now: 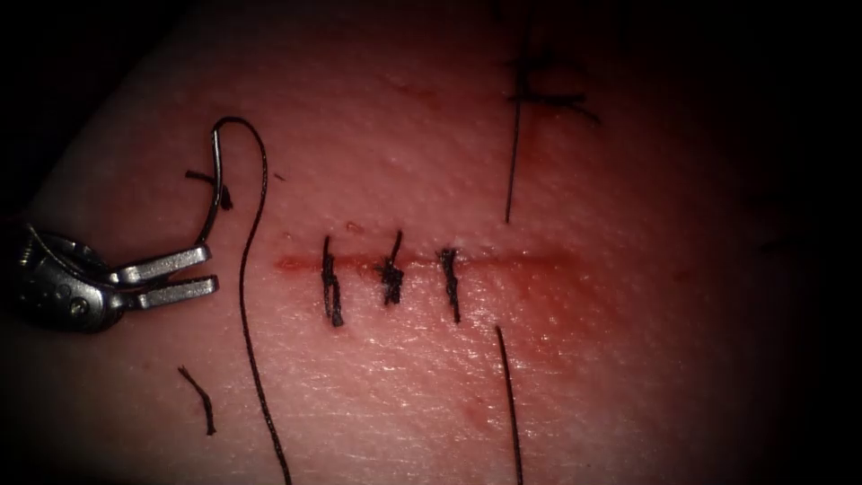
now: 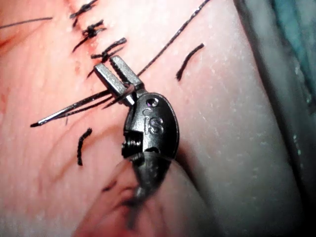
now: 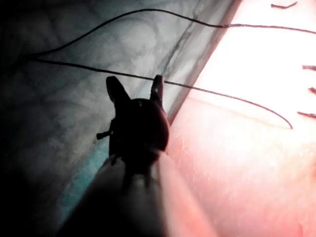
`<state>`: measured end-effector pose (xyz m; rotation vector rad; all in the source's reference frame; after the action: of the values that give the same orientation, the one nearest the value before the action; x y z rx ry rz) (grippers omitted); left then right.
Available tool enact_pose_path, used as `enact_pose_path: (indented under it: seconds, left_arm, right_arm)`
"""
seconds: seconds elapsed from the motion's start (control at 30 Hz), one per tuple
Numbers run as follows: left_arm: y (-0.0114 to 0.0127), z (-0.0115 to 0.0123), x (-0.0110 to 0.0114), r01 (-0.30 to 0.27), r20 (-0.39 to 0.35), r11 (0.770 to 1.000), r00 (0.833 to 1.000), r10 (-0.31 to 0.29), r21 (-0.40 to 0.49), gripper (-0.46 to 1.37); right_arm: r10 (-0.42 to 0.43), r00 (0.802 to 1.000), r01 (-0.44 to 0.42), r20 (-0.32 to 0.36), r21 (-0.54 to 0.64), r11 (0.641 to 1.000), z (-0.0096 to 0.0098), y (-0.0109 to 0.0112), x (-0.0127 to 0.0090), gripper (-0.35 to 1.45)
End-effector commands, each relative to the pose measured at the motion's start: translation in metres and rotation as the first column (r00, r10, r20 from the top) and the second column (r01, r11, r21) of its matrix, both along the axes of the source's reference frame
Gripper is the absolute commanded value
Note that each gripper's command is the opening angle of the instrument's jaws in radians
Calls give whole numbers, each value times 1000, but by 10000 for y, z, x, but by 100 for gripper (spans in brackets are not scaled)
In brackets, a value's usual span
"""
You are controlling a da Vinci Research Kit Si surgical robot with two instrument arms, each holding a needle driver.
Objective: Wound Closure
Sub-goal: Use the right gripper to continously pull the suture through the cut
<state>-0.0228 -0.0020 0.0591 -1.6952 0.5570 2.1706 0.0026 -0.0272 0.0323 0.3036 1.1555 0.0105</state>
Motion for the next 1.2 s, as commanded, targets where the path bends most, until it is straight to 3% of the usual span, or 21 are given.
enact_pose_path:
  seconds: [0.03, 0.17, 0.2, 0.4, 0.83, 0.97, 1.2]
  left_arm:
    - [0, 0, 0, -11, 1, 1000, 1000, 11, 3, -35]
    - [0, 0, 0, -11, -2, 1000, 1000, 11, -2, -35]
    - [0, 0, -1, -11, -3, 1000, 1000, 11, -2, -35]
    - [-1, -2, -2, -11, -3, 1000, 1000, 11, -3, -35]
    - [-5, -5, -9, -17, -2, 1000, 1000, 17, -5, -35]
    - [-6, -5, -8, -18, -2, 1000, 1000, 18, -5, -35]
    - [-5, -6, -7, -18, -1, 1000, 1000, 18, -4, -35]
  right_arm:
    - [23, 1000, -23, -14, -7, 1000, -3, 12, -18, 139]
    - [83, 996, -84, -43, -33, 996, -5, 41, -51, 127]
    - [120, 992, -122, -34, -40, 992, 0, 58, -62, 127]
    - [206, 978, -203, 36, -73, 976, 37, 96, -68, 133]
    - [214, 977, -211, 9, -133, 968, 154, 158, -6, 127]
    - [203, 979, -202, -9, -148, 968, 185, 161, 15, 125]
    - [189, 982, -191, -28, -172, 966, 222, 155, 50, 124]
